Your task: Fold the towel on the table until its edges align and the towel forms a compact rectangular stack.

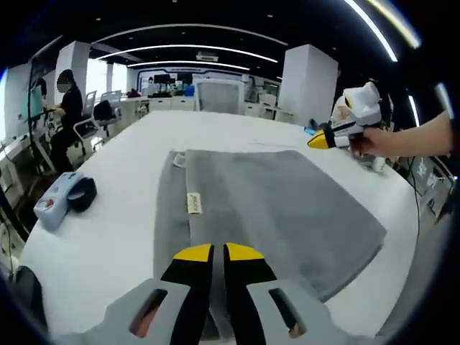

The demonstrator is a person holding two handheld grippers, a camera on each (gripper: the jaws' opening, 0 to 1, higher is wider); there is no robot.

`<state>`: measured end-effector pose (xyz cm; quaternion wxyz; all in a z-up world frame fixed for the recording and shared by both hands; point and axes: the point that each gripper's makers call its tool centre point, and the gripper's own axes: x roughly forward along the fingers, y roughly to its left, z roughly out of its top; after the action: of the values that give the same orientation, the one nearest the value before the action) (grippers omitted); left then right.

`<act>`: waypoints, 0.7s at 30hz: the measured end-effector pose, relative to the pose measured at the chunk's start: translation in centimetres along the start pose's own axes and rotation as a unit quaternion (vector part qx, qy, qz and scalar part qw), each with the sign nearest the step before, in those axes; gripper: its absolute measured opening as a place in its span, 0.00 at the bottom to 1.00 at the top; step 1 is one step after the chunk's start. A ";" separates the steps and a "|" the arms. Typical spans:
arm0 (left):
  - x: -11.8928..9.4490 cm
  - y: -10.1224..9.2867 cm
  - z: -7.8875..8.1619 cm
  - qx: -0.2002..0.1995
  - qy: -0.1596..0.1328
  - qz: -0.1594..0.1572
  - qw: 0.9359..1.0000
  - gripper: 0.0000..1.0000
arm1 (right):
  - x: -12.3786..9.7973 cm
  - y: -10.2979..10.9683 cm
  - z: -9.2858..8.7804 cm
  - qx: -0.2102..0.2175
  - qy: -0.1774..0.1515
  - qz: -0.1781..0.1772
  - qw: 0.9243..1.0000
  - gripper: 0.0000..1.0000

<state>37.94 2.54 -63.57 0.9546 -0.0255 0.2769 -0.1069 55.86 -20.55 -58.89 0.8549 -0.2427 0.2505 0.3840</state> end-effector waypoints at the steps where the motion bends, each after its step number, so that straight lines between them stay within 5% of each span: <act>1: 0.1 0.2 -0.4 0.002 0.006 0.002 1.000 0.06 | 0.3 -0.3 -0.2 0.008 0.001 -0.004 1.000 0.00; 13: 0.5 1.0 -1.7 -0.018 0.008 0.010 1.000 0.07 | 3.1 -0.8 -3.1 0.037 0.040 0.001 0.999 0.00; 21: 0.5 0.9 -1.8 0.009 0.007 0.013 1.000 0.05 | 3.9 -0.1 -5.5 0.025 0.080 0.016 0.996 0.00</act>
<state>37.55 3.31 -65.43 0.9540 -0.0123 0.2833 -0.0975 56.83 -21.86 -65.38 0.8315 -0.2475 0.3315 0.3707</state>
